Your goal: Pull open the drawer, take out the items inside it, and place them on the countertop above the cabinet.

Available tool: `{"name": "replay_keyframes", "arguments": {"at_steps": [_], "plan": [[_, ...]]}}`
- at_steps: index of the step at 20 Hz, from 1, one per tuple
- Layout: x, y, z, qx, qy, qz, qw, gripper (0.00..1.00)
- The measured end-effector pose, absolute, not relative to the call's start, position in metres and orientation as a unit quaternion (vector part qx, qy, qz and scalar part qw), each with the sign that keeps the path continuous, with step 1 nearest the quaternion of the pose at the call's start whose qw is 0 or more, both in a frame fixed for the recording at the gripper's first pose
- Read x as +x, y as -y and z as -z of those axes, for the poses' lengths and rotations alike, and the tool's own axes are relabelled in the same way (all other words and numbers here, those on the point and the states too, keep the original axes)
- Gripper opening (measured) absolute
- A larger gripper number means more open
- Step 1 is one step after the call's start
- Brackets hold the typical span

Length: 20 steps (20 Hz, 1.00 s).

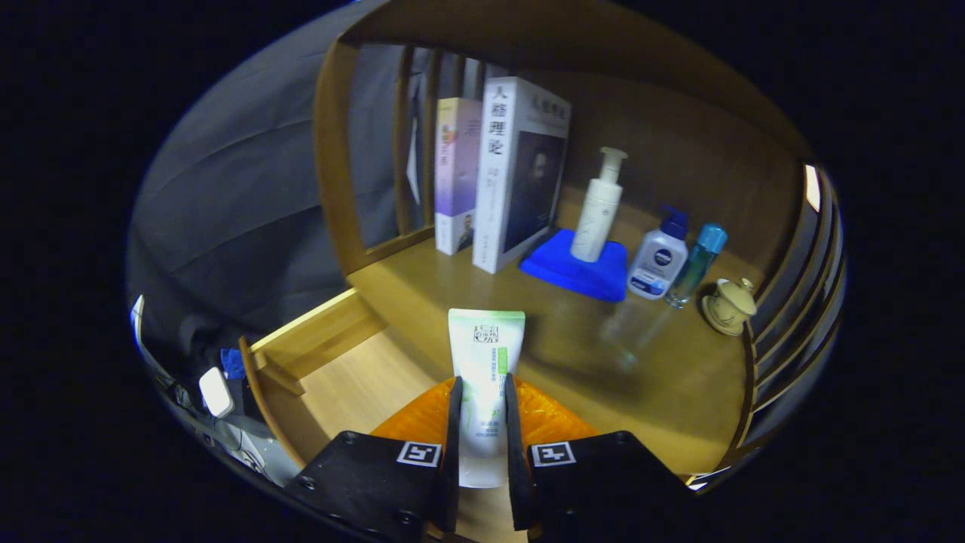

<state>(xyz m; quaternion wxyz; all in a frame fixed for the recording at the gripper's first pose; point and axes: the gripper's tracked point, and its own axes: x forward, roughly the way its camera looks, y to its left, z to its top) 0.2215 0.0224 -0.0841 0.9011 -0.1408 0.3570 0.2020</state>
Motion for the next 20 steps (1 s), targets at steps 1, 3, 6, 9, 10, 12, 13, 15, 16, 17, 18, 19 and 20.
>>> {"name": "replay_keyframes", "arguments": {"at_steps": [1,3,6,9,10,12,13,15,16,17,18,19,20], "plan": [[0.232,-0.02,0.084,-0.137,-0.36,-0.19,0.903,0.3],[0.249,-0.015,0.085,-0.113,-0.365,-0.166,0.909,0.29],[0.271,-0.004,0.093,-0.07,-0.374,-0.12,0.917,0.29],[0.285,0.008,0.1,-0.04,-0.374,-0.079,0.923,0.3],[0.287,0.01,0.103,-0.029,-0.375,-0.07,0.924,0.32],[0.29,0.013,0.098,-0.017,-0.361,-0.061,0.93,0.51],[0.292,0.015,0.095,-0.013,-0.348,-0.058,0.936,0.6],[0.285,0.023,0.084,-0.005,-0.323,-0.033,0.946,0.79],[0.282,0.027,0.077,0.001,-0.306,-0.02,0.952,0.88],[0.276,0.027,0.073,0.006,-0.29,-0.012,0.957,0.98],[0.267,0.028,0.069,0.009,-0.275,-0.008,0.961,0.98],[0.259,0.028,0.068,0.01,-0.262,-0.007,0.965,0.98],[0.249,0.029,0.066,0.003,-0.251,-0.001,0.968,0.98]]}}
